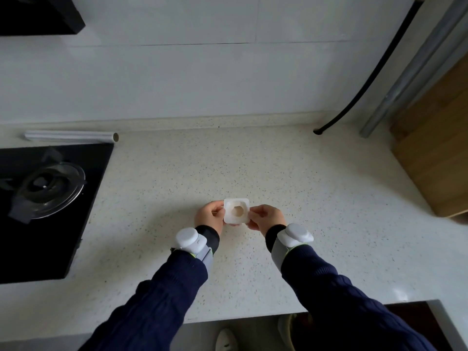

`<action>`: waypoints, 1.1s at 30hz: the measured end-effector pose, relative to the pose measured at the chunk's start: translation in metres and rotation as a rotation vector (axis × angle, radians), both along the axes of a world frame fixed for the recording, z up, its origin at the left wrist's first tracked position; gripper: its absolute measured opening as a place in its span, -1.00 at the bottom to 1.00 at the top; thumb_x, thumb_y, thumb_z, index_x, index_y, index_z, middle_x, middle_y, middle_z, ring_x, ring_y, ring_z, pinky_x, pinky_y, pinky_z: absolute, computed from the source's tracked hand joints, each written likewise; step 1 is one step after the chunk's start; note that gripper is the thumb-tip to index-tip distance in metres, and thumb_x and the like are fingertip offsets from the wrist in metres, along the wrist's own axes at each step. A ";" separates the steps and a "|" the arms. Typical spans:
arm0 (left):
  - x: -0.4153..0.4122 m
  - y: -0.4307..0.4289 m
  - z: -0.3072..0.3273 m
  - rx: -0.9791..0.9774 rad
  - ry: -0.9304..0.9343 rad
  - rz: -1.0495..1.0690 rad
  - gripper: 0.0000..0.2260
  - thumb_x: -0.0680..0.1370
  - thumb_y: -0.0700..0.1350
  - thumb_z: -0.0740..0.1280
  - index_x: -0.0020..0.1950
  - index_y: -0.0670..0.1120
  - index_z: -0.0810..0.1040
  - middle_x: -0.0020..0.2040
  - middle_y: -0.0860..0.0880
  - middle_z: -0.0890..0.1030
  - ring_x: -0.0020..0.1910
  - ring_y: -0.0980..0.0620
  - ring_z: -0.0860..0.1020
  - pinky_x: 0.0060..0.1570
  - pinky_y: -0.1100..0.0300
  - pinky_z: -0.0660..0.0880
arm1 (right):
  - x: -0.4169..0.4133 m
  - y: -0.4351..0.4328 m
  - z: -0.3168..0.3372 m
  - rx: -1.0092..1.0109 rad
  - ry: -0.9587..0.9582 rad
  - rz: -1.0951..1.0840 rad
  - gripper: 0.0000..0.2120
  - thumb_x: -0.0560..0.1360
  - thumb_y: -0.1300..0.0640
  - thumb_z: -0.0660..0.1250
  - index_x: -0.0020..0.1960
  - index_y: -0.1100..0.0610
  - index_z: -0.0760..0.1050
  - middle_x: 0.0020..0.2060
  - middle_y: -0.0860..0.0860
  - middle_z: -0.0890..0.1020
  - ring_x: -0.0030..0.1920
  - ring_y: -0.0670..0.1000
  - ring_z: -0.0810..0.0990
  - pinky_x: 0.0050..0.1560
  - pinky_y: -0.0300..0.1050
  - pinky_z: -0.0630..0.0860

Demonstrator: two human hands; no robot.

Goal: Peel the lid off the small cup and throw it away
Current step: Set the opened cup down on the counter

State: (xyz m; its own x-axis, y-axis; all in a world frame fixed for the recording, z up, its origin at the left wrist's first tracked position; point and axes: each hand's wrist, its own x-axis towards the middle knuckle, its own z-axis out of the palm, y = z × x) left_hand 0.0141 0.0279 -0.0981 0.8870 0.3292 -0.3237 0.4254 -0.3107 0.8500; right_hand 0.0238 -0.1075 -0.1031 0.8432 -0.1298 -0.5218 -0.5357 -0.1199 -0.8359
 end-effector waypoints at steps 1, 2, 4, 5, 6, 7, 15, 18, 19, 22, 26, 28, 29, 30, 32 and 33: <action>0.005 0.000 0.000 -0.012 0.009 0.000 -0.75 0.53 -0.32 0.20 0.15 -0.19 0.57 0.06 -0.20 0.64 -0.02 -0.16 0.59 -0.07 0.16 0.51 | 0.003 0.001 0.000 0.012 -0.002 -0.009 -0.86 0.43 0.33 0.30 -0.02 0.28 0.56 -0.32 0.09 0.62 -0.33 0.04 0.60 -0.10 -0.11 0.62; 0.008 0.001 0.000 -0.022 0.017 -0.003 -0.74 0.53 -0.33 0.20 0.16 -0.20 0.57 0.08 -0.21 0.64 0.02 -0.19 0.59 0.00 0.11 0.54 | 0.005 0.001 0.000 0.023 -0.005 -0.016 -0.85 0.43 0.35 0.30 -0.01 0.30 0.56 -0.29 0.11 0.62 -0.32 0.05 0.59 -0.10 -0.13 0.62; 0.013 0.001 -0.001 -0.028 0.032 -0.023 -0.74 0.53 -0.33 0.19 0.16 -0.21 0.57 0.10 -0.22 0.64 0.05 -0.22 0.58 0.07 0.06 0.52 | 0.010 0.002 0.000 0.039 -0.003 -0.029 -0.83 0.43 0.37 0.29 0.01 0.32 0.56 -0.22 0.17 0.62 -0.29 0.06 0.59 -0.08 -0.13 0.60; 0.015 0.003 -0.003 -0.026 0.035 -0.032 -0.74 0.53 -0.34 0.19 0.16 -0.20 0.57 0.10 -0.23 0.64 0.05 -0.23 0.58 0.07 0.07 0.52 | 0.013 0.003 0.000 0.048 0.000 -0.039 -0.83 0.43 0.38 0.29 0.01 0.33 0.56 -0.19 0.19 0.62 -0.28 0.07 0.59 -0.07 -0.12 0.60; 0.016 0.003 -0.004 -0.030 0.040 -0.033 -0.74 0.53 -0.34 0.20 0.16 -0.20 0.56 0.10 -0.23 0.64 0.05 -0.23 0.58 0.06 0.07 0.52 | 0.013 0.003 -0.001 0.052 0.000 -0.046 -0.83 0.43 0.39 0.29 0.01 0.33 0.55 -0.17 0.21 0.62 -0.25 0.09 0.59 -0.06 -0.12 0.59; 0.016 0.003 -0.006 -0.040 0.043 -0.029 -0.74 0.53 -0.34 0.20 0.16 -0.20 0.56 0.10 -0.23 0.64 0.05 -0.23 0.58 0.06 0.06 0.52 | 0.014 0.003 -0.001 0.054 -0.002 -0.047 -0.83 0.43 0.39 0.29 0.01 0.33 0.55 -0.16 0.22 0.62 -0.24 0.09 0.59 -0.05 -0.12 0.59; 0.017 0.006 -0.006 -0.104 0.063 -0.031 -0.74 0.54 -0.34 0.19 0.18 -0.21 0.55 0.11 -0.22 0.63 0.01 -0.19 0.59 0.02 0.12 0.52 | 0.018 0.002 -0.006 0.043 -0.005 -0.021 -0.84 0.44 0.38 0.31 0.01 0.32 0.56 -0.16 0.20 0.62 -0.26 0.07 0.59 0.02 -0.10 0.57; 0.018 0.006 -0.005 -0.101 0.086 -0.030 -0.75 0.54 -0.32 0.19 0.18 -0.23 0.54 0.06 -0.21 0.63 -0.02 -0.20 0.59 -0.01 0.13 0.53 | 0.018 0.001 -0.006 0.034 -0.003 -0.010 -0.83 0.44 0.36 0.30 0.02 0.32 0.56 -0.18 0.19 0.61 -0.32 0.00 0.57 -0.11 -0.20 0.61; 0.019 0.005 -0.004 -0.100 0.092 -0.028 -0.75 0.55 -0.30 0.19 0.17 -0.23 0.54 0.04 -0.21 0.63 -0.07 -0.16 0.58 -0.04 0.15 0.51 | 0.018 0.001 -0.005 0.023 -0.005 -0.004 -0.82 0.45 0.35 0.28 0.03 0.31 0.56 -0.19 0.18 0.61 -0.34 -0.02 0.56 -0.18 -0.24 0.61; 0.021 0.005 -0.001 -0.117 0.113 -0.010 -0.76 0.57 -0.30 0.16 0.16 -0.26 0.54 0.10 -0.29 0.61 -0.12 -0.11 0.52 -0.03 0.12 0.52 | 0.019 0.000 0.000 -0.013 -0.015 0.003 -0.79 0.48 0.32 0.24 0.07 0.28 0.55 -0.18 0.16 0.61 -0.33 -0.01 0.54 -0.19 -0.23 0.55; 0.024 0.008 0.006 -0.045 0.135 -0.024 -0.75 0.58 -0.27 0.13 0.16 -0.27 0.54 0.12 -0.31 0.61 -0.06 -0.16 0.57 0.13 -0.07 0.55 | 0.018 -0.005 0.009 -0.068 -0.048 0.010 -0.79 0.51 0.29 0.20 0.08 0.26 0.55 -0.15 0.11 0.60 -0.25 0.03 0.53 -0.24 -0.25 0.50; 0.022 0.010 0.012 -0.010 0.144 -0.035 -0.74 0.58 -0.26 0.12 0.17 -0.25 0.54 0.12 -0.28 0.62 0.03 -0.24 0.60 0.14 -0.08 0.55 | 0.017 -0.009 0.013 -0.090 -0.065 0.011 -0.78 0.51 0.28 0.19 0.07 0.26 0.55 -0.15 0.10 0.59 -0.27 0.02 0.52 -0.26 -0.26 0.48; 0.021 0.011 0.013 0.003 0.140 -0.043 -0.74 0.58 -0.27 0.12 0.17 -0.24 0.54 0.12 -0.28 0.62 0.04 -0.24 0.60 0.14 -0.07 0.56 | 0.016 -0.011 0.014 -0.092 -0.072 0.012 -0.78 0.51 0.28 0.18 0.07 0.25 0.55 -0.16 0.10 0.59 -0.27 0.01 0.51 -0.27 -0.26 0.48; 0.019 0.011 0.016 0.009 0.141 -0.048 -0.73 0.58 -0.28 0.12 0.16 -0.24 0.55 0.12 -0.28 0.62 0.01 -0.23 0.61 0.14 -0.06 0.56 | 0.015 -0.013 0.017 -0.099 -0.073 0.017 -0.78 0.51 0.27 0.18 0.06 0.25 0.55 -0.16 0.09 0.59 -0.26 0.02 0.51 -0.27 -0.26 0.48; 0.015 0.012 0.021 0.006 0.136 -0.044 -0.73 0.57 -0.30 0.11 0.15 -0.25 0.56 0.11 -0.29 0.61 -0.10 -0.14 0.57 0.15 -0.07 0.55 | 0.012 -0.019 0.021 -0.124 -0.082 0.041 -0.78 0.51 0.26 0.17 0.06 0.23 0.56 -0.16 0.08 0.59 -0.25 0.01 0.52 -0.25 -0.23 0.49; 0.013 0.013 0.024 0.000 0.131 -0.035 -0.72 0.57 -0.30 0.11 0.15 -0.25 0.56 0.11 -0.30 0.61 -0.13 -0.10 0.53 0.17 -0.08 0.54 | 0.012 -0.021 0.023 -0.136 -0.090 0.051 -0.78 0.51 0.26 0.17 0.05 0.22 0.56 -0.17 0.07 0.59 -0.26 0.01 0.52 -0.21 -0.20 0.50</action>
State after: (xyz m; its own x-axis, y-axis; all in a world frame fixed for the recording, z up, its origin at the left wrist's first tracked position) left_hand 0.0271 0.0410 -0.0741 0.8484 0.2983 -0.4374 0.5214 -0.3272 0.7881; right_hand 0.0354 -0.1289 -0.0804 0.8928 -0.1502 -0.4246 -0.4501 -0.2601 -0.8543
